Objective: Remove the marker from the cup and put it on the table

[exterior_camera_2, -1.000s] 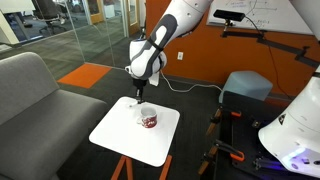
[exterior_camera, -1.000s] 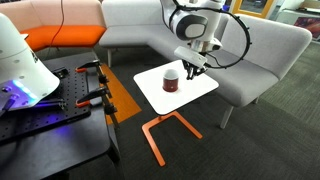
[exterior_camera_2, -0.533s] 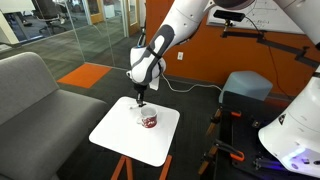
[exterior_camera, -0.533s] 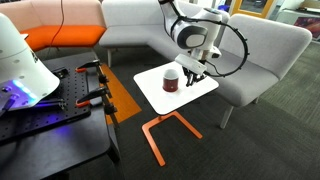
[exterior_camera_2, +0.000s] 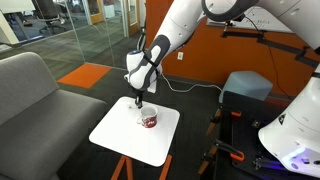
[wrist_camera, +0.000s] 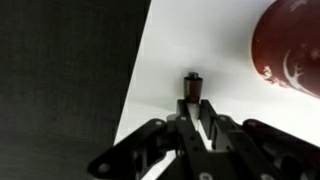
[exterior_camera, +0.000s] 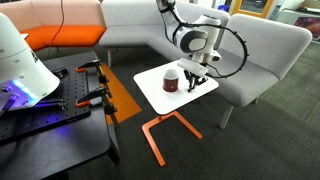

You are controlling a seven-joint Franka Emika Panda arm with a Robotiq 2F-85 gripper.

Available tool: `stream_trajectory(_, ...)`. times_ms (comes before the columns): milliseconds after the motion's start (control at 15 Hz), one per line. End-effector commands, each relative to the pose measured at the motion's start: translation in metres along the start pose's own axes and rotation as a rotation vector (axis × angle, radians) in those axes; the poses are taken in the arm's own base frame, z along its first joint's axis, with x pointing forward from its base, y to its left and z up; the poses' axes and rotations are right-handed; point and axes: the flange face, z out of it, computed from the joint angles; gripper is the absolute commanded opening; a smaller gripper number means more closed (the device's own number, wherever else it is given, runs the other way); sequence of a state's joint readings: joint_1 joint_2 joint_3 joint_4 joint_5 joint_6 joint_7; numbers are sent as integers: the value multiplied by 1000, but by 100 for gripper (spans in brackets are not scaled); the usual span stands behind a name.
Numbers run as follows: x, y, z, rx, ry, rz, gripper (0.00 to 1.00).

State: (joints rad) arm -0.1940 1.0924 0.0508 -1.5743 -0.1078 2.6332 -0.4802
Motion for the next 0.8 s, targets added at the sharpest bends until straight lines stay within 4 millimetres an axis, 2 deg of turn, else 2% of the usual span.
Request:
stream_trajectory(0, 13, -1, 1, -9, -27, 2, 8)
stream_trajectory(67, 15, -3, -2, 0, -36, 5, 44)
stream_trajectory(133, 16, -4, -6, -3, -42, -1, 44)
stream_trajectory(400, 24, -7, -31, -18, -28, -24, 73)
stream_trajectory(600, 28, -21, -66, -8, -62, -6, 95)
stream_trajectory(667, 29, -25, -78, -5, -86, 18, 99)
stream_trajectory(733, 29, -34, -92, 26, -124, 19, 100)
